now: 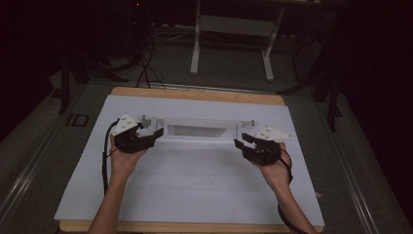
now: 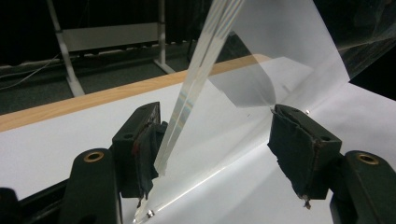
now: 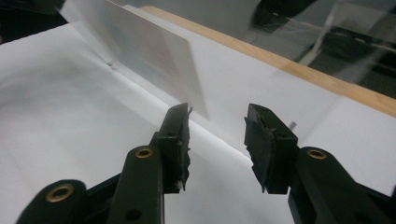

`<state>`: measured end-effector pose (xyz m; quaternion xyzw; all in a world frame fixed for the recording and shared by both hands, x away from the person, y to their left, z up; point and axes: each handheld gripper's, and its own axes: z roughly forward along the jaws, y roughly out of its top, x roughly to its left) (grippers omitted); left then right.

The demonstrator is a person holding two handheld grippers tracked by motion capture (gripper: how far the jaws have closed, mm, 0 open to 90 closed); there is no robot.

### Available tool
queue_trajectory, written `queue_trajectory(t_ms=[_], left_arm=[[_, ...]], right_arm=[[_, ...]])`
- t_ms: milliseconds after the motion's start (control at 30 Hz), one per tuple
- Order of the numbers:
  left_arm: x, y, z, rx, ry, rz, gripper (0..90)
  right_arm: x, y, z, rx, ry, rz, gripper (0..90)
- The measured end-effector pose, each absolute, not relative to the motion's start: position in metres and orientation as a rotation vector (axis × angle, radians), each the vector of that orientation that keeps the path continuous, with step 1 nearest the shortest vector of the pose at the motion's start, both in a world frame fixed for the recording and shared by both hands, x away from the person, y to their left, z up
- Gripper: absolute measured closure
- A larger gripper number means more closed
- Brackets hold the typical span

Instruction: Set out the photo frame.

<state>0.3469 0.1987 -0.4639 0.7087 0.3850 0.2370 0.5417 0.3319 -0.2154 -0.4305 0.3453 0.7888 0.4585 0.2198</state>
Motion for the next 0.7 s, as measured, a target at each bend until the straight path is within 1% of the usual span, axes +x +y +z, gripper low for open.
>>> queue_trajectory(t_ms=[167, 433, 700], left_arm=[[0.349, 0.198, -0.463, 1.677, 0.921, 0.566, 34.8], [0.355, 0.197, -0.461, 1.667, 0.942, 0.566, 34.8], [0.360, 0.197, -0.459, 1.667, 0.953, 0.562, 34.8]], right_arm=[[0.341, -0.223, -0.436, 1.009, 2.155, 1.255, 55.4], [0.349, -0.227, -0.439, 1.088, 2.094, 1.204, 54.0], [0.366, -0.228, -0.441, 1.099, 2.079, 1.192, 49.2]])
